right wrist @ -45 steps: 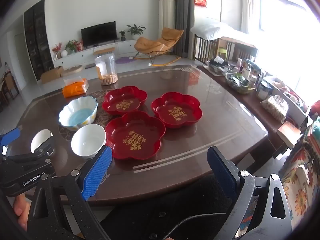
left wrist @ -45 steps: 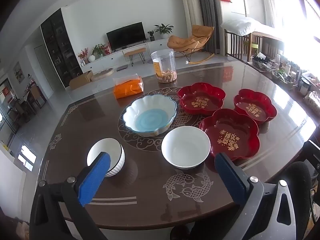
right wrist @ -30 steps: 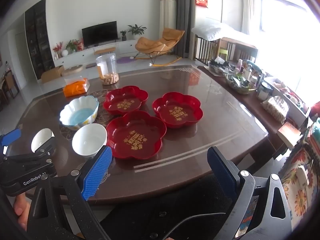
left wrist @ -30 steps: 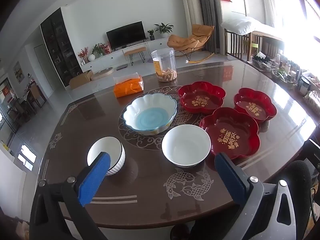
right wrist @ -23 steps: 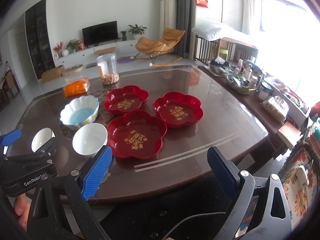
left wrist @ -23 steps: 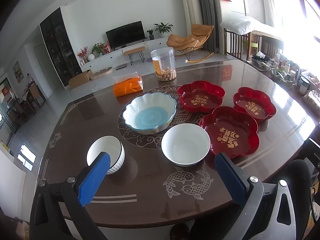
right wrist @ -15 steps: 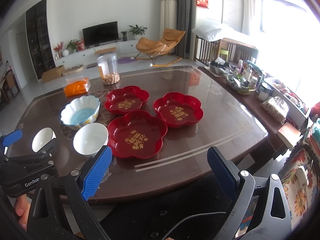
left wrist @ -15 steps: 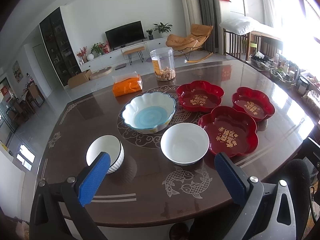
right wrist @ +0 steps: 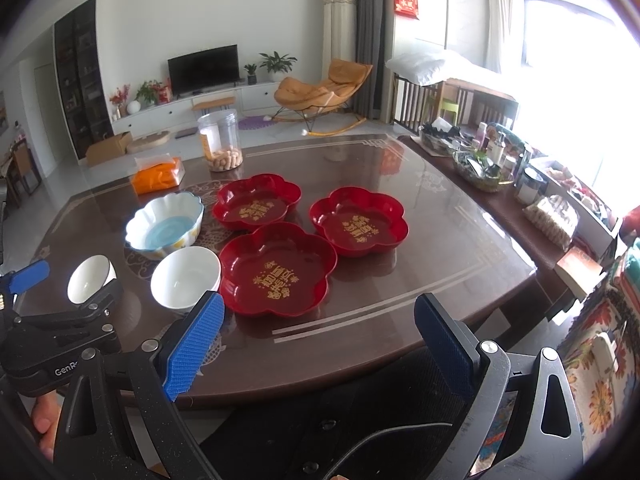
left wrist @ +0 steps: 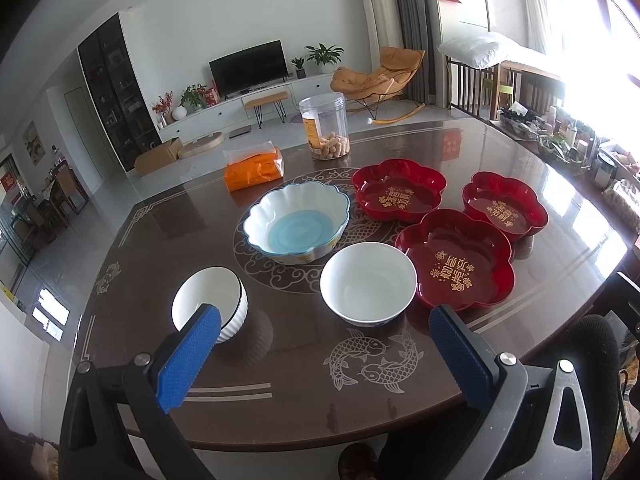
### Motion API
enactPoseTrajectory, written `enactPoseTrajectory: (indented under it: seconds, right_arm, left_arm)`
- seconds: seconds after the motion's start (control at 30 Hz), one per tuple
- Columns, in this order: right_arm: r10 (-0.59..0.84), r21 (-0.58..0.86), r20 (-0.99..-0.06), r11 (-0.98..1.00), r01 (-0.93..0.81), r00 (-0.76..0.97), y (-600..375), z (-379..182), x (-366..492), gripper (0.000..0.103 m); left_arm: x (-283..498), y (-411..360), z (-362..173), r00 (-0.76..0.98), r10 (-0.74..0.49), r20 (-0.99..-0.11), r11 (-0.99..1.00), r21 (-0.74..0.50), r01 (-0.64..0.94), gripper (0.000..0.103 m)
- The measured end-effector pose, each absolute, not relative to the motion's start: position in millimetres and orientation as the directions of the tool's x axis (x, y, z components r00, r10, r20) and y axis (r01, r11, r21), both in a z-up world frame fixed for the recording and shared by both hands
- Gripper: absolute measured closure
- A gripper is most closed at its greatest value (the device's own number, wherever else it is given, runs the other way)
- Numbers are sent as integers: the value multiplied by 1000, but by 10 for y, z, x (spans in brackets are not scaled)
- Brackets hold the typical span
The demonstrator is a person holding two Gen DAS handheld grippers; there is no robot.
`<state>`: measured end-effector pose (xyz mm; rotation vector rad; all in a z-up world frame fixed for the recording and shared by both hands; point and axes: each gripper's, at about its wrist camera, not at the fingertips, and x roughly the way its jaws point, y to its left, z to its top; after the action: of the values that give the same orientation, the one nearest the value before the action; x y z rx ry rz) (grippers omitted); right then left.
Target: Organize plates and bowls
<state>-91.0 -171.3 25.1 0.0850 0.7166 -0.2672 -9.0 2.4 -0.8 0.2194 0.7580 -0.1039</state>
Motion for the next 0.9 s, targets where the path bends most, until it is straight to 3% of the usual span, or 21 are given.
enactPoseTrajectory:
  seconds: [0.63,0.9]
  right_arm:
    - [-211,-14,-657,963,269,724,-1717,244,-915,6]
    - [-214,-14,-643,963,268,736,-1636,285,-921,6]
  left_arm:
    - [-127,36,-25,712,-22,-702,973,149,176,0]
    - [71,139,-108,649,-38,-760,982,92,166,0]
